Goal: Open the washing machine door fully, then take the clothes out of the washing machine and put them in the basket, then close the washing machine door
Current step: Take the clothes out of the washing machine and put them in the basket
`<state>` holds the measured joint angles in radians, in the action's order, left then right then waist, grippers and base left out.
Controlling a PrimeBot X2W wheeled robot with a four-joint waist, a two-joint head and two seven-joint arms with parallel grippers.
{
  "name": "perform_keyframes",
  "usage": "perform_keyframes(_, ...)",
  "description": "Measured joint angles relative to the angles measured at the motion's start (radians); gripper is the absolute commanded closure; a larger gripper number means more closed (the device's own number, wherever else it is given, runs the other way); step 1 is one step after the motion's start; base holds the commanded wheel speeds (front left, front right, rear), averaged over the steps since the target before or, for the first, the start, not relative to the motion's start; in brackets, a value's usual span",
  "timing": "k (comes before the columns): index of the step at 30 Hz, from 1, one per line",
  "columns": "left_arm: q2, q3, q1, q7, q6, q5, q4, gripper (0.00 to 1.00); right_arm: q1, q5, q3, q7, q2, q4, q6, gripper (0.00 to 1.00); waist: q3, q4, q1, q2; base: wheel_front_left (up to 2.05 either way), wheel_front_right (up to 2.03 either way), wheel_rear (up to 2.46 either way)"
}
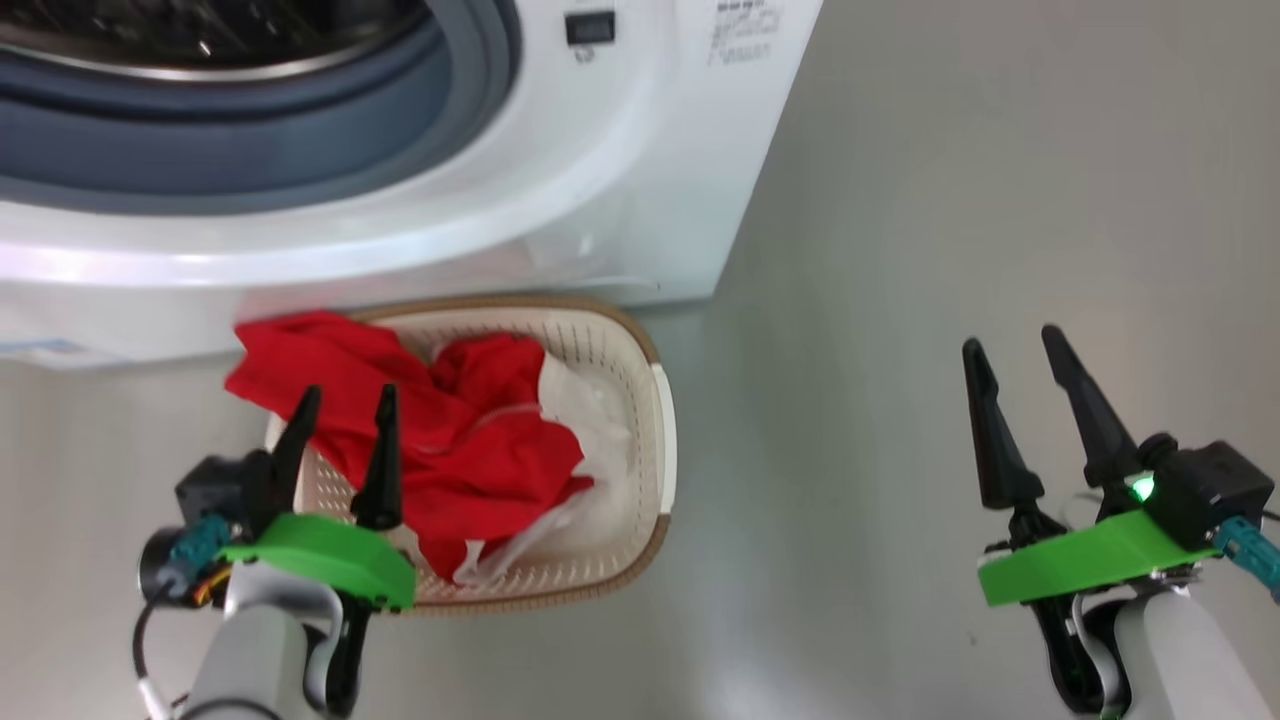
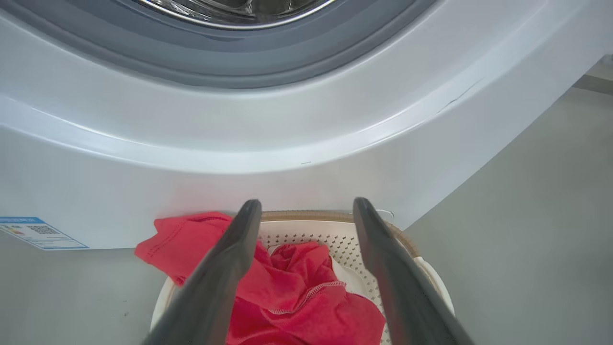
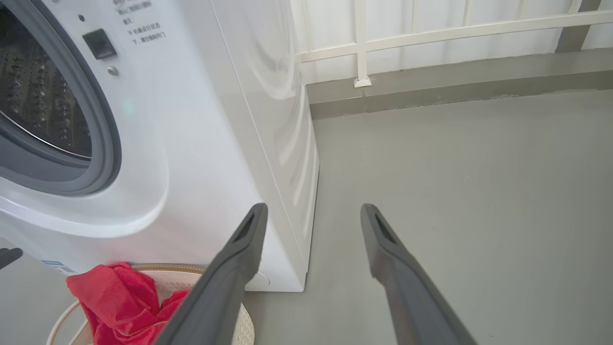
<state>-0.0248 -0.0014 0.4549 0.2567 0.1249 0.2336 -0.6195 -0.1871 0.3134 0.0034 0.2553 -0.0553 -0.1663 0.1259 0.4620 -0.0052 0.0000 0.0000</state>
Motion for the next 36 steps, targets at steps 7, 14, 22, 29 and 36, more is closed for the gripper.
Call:
perform_keyframes(7, 0.0, 0.026, -0.098, 0.0, 0.0, -0.031, 0.091, 0.0, 0.053, 0.0, -0.001, 0.0, -0.009, -0.017, 0.0, 0.0, -0.107, 0.009, 0.0, 0.0, 0.0, 0.0, 0.0)
perform_keyframes(14, -0.001, 0.048, -0.177, 0.0, 0.0, -0.042, 0.194, 0.0, 0.116, 0.002, -0.012, 0.0, -0.013, -0.025, 0.0, 0.0, -0.203, 0.017, 0.0, 0.0, 0.0, 0.0, 0.0)
perform_keyframes(22, -0.002, 0.061, -0.278, 0.0, 0.0, -0.059, 0.306, 0.0, 0.188, 0.003, -0.028, 0.0, -0.014, -0.026, 0.0, 0.0, -0.294, 0.026, 0.0, 0.0, 0.0, 0.0, 0.0)
perform_keyframes(29, -0.004, 0.074, -0.392, 0.0, 0.0, -0.083, 0.379, 0.0, 0.248, 0.003, -0.04, 0.0, -0.012, -0.021, 0.0, 0.0, -0.356, 0.028, 0.0, 0.0, 0.0, 0.0, 0.0)
perform_keyframes(36, -0.009, 0.095, -0.468, 0.0, -0.001, -0.082, 0.417, 0.0, 0.285, 0.003, -0.055, 0.0, -0.01, -0.012, 0.0, 0.0, -0.385, 0.024, 0.0, 0.0, 0.0, 0.0, 0.0)
